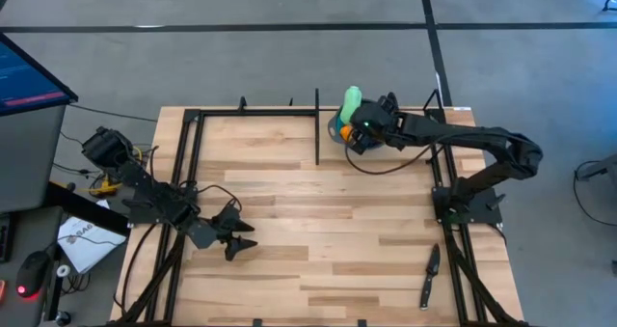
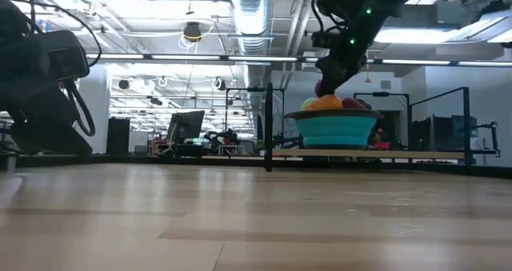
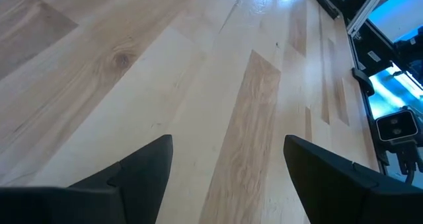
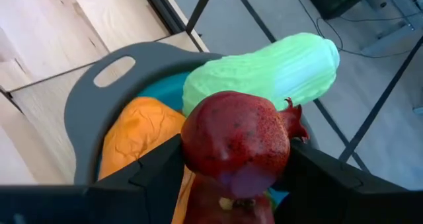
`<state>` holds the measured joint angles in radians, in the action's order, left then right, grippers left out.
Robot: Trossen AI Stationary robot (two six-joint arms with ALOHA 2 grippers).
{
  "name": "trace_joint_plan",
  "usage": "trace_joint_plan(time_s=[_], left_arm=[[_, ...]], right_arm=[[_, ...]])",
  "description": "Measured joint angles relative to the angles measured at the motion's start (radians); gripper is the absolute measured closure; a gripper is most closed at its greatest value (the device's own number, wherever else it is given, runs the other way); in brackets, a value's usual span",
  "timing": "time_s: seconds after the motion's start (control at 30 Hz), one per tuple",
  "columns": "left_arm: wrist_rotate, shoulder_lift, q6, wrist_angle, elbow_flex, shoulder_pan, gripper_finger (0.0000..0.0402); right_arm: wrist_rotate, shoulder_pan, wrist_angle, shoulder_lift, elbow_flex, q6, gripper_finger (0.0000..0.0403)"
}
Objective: Pick & Place Fruit
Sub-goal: Put the red pomegranate into the blue strainer bowl on the shelf, then put the black knife on the shelf
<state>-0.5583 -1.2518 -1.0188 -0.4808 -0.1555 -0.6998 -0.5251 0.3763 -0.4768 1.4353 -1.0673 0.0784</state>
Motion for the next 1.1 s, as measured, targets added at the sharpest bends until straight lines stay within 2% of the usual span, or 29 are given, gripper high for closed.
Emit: trace_joint_plan(time_s=[0.47, 0.83, 0.97, 1.1], left_arm=[[0.001, 0.0, 0.001, -0.004, 0.0, 0.0, 0.0117], [0.005, 0.0, 0.005, -0.008, 0.0, 0.0, 0.0117], [0.004, 0.0, 0.006, -0.009, 0.0, 0.0, 0.0117], [0.004, 0.0, 0.02, -0.016, 0.0, 0.0, 0.0117]], right_arm=[[0.008, 0.036, -0.111, 0.002, -0.035, -0.064, 0.0169], [0.037, 0.034, -0.121, -0.017, -0.035, -0.059, 0.0085], [0.035, -0.004, -0.16, -0.081, -0.078, -0.049, 0.0073], [0.081, -0.113, -0.226, -0.179, -0.129, -0.098, 0.0076]])
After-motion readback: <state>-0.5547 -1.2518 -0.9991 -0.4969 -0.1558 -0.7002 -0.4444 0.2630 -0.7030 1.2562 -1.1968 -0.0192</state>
